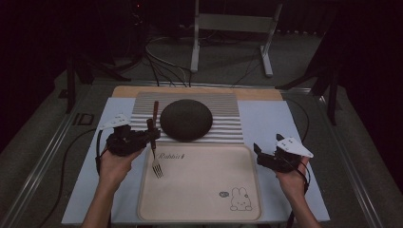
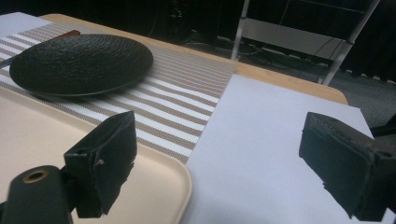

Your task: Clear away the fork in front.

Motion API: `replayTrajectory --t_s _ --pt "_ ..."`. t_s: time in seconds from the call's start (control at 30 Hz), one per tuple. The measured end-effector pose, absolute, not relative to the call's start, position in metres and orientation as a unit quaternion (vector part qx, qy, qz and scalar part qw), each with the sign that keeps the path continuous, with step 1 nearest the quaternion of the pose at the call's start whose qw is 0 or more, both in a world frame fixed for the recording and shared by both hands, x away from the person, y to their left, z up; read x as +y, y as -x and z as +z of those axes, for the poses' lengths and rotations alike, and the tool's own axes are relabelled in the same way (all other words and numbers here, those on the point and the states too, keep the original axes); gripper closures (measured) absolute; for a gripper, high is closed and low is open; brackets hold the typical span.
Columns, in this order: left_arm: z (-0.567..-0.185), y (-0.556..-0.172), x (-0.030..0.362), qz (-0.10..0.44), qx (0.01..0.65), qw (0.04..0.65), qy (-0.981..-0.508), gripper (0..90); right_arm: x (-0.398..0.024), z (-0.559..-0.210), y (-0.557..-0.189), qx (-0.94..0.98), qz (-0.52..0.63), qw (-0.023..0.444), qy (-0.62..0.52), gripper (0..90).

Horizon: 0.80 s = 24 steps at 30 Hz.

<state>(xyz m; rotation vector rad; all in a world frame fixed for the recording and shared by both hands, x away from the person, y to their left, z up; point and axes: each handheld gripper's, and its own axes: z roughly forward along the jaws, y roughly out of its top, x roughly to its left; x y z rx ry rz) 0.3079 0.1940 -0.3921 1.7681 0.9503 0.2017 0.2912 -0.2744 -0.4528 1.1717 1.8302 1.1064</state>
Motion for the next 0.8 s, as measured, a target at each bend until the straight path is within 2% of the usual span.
replayTrajectory --t_s 0.8 --pt "-0.402 -0.271 0.207 0.040 0.390 0.504 -0.770 80.6 -0.275 -0.456 -0.290 0.698 0.416 0.365 -0.455 11.2"
